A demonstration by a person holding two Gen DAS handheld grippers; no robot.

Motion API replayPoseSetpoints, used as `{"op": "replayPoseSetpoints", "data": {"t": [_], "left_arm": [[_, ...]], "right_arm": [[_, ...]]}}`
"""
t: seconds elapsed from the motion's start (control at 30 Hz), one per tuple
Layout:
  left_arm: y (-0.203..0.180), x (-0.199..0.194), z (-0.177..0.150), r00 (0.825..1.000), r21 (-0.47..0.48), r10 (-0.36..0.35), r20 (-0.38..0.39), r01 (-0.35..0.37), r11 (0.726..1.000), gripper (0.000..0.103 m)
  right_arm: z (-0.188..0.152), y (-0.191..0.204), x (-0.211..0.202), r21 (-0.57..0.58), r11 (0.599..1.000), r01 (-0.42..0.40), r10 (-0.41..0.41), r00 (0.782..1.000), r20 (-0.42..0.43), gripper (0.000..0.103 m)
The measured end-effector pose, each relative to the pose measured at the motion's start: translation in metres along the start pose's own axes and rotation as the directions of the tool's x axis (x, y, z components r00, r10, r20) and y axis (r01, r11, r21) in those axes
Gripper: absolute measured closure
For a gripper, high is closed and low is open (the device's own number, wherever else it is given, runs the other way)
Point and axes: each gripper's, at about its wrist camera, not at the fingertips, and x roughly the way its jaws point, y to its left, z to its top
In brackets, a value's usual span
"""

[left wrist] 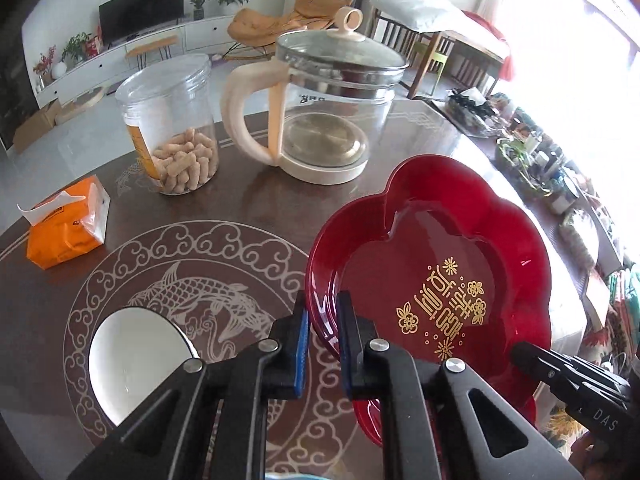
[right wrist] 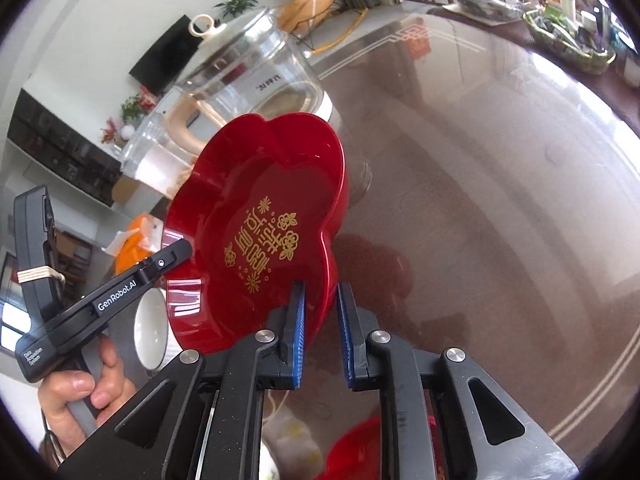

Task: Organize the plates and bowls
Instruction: 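Lower the third red plate onto the stack and open the right tool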

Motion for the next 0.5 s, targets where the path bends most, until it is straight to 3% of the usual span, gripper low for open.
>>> {"op": "replayPoseSetpoints", "data": {"t": [0.13,0.27,0.5], "left_arm": [[-0.034,-0.038,-0.037,0.999,0.059,-0.040,0.001,0.040,0.997,0.091],[-0.068,-0.051,-0.075,0.997,0.118,-0.073,-0.013,0.074,0.990,0.089],[-0.118,-0.026,-0.112,0.997,0.183,-0.063,-0.044,0.070,0.981,0.089]], "right_arm": [[-0.042,-0.008,-0.061,0.009,1.000,-0.005,0.005,1.000,0.023,0.085],[-0.093,-0.024,-0.099,0.059,0.998,0.008,-0.010,0.999,0.030,0.084],[-0.151,-0.067,-0.096,0.186,0.982,0.039,-0.035,0.999,-0.023,0.083]]}}
